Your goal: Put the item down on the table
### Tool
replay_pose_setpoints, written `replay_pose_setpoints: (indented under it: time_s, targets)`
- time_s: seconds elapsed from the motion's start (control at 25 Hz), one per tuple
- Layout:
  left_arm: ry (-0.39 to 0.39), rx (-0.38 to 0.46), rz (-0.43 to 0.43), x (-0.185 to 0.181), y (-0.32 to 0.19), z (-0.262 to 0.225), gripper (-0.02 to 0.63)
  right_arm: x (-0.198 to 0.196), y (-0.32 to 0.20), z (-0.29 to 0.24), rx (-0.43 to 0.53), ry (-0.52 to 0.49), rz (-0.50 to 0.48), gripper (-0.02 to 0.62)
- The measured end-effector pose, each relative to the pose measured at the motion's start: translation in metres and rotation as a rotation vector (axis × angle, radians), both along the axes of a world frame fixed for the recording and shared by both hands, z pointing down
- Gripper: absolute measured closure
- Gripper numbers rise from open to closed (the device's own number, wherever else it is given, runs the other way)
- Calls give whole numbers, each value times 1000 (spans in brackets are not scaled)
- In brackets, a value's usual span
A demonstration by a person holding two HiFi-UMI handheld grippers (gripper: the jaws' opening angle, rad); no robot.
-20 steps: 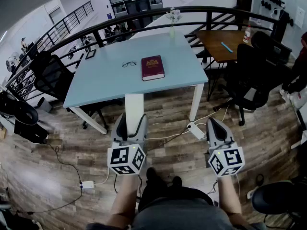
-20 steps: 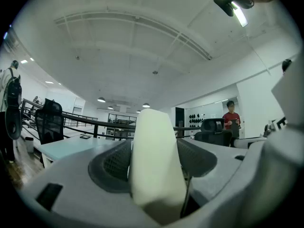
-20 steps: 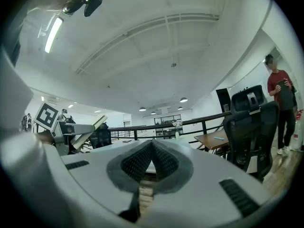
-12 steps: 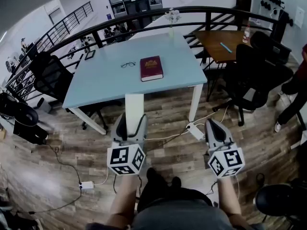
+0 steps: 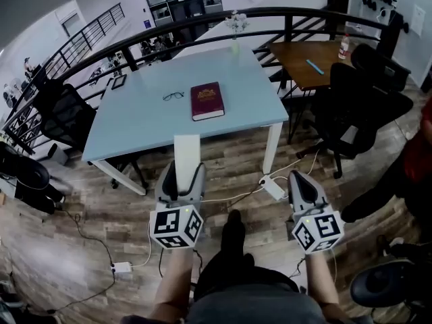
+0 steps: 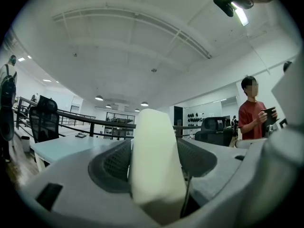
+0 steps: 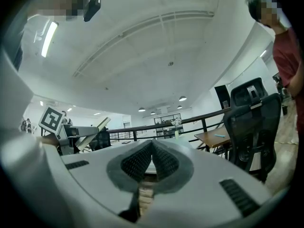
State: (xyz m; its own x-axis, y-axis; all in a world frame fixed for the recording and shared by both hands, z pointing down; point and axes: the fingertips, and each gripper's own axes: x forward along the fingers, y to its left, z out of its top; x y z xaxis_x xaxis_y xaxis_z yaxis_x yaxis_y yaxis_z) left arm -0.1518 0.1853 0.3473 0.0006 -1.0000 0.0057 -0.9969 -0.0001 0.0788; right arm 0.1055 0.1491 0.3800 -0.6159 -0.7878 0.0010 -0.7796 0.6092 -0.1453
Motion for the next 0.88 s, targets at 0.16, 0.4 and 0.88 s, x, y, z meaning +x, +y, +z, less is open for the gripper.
replay_pose_setpoints:
  time_s: [0.16, 0.4, 0.88]
  targets:
    - [6, 1, 13, -5, -33, 2, 298, -4, -28, 3, -6, 5, 12, 592]
    - [19, -6, 48, -14, -103, 8, 298, -10, -84, 9, -27, 13, 53, 592]
    - [15, -8, 155, -29, -244, 1, 298, -34, -202, 5, -43, 6, 144, 592]
